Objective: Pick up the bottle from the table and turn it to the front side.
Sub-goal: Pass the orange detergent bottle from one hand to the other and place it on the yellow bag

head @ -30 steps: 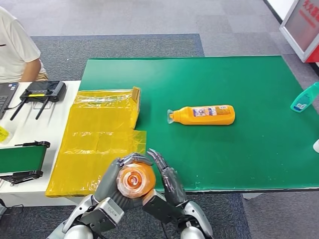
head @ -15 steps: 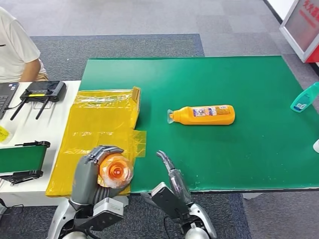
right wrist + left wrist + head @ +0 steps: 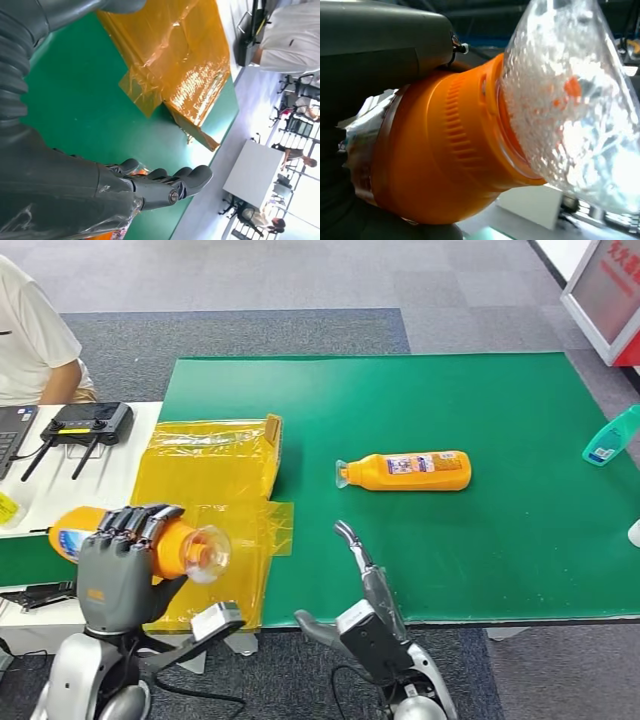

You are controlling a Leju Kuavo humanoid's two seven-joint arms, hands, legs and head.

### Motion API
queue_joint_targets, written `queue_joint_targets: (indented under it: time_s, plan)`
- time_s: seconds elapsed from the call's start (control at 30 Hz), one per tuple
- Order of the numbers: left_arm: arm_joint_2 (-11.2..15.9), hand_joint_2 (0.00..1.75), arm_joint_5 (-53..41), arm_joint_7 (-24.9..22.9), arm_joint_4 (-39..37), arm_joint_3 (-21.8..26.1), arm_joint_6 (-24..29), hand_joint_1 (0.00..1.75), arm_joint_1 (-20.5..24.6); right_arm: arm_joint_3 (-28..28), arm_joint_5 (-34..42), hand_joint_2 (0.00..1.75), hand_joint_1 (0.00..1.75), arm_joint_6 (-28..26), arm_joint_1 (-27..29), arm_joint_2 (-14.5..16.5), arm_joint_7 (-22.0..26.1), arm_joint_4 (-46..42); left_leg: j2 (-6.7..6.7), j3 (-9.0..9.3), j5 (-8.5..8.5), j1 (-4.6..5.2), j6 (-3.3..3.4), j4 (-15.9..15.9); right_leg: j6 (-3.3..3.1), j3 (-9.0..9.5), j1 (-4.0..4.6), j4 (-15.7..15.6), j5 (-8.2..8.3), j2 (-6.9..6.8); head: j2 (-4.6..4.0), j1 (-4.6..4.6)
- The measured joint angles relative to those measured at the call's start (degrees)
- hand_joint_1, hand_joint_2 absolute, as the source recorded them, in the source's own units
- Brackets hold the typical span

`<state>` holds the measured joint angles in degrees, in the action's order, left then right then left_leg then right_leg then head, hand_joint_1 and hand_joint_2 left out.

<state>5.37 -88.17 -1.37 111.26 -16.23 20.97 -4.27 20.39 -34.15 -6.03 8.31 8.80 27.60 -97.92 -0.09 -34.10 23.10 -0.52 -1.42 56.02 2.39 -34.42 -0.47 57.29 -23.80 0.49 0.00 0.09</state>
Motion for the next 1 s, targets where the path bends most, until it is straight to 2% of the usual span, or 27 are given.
queue_joint_targets:
  time_s: [0.07,0.13,0.4,0.63,1.0]
  plan:
    - [3.3,1.75,-1.3,-2.4,-2.9,-0.3,-1.0,1.75,2.7,-0.1,0.7,1.75,0.00,0.3,-0.3,0.0,0.6,-0.2,0.00,-0.01,-0.07,-0.02,-0.07,0.0,-0.06,-0.02,0.04,0.0,0.04,0.00,0.00,-0.01]
    - [4.7,1.75,-1.2,-1.2,-6.5,-0.2,-1.3,1.75,4.8,-0.2,1.3,1.75,0.00,0.5,-0.7,0.0,1.0,-0.2,0.00,-0.04,-0.11,-0.05,-0.11,0.0,-0.11,-0.05,0.09,0.1,0.08,0.00,0.00,0.01]
    - [4.9,1.75,0.6,4.0,-20.4,0.9,-7.2,1.75,15.6,0.3,2.5,1.75,0.00,2.0,-2.4,-0.1,2.0,-0.2,0.00,-0.08,-0.22,-0.06,-0.07,0.0,-0.08,-0.09,0.08,0.1,0.21,0.00,0.00,0.01]
    - [1.8,1.75,2.6,4.4,-34.0,-1.0,-10.0,1.75,25.4,1.9,3.5,1.75,0.00,2.9,-4.4,-0.3,2.2,-0.2,0.00,-0.14,-0.28,-0.06,-0.11,0.0,-0.07,-0.15,0.08,0.1,0.27,0.00,0.00,0.01]
    - [-5.8,1.75,7.5,4.0,-49.2,-2.7,-11.9,1.75,33.3,5.6,5.0,1.75,0.00,3.6,-6.4,-0.4,2.6,-0.9,0.00,-0.22,-0.28,-0.05,-0.11,0.0,-0.06,-0.22,0.08,0.1,0.27,0.00,0.00,0.01]
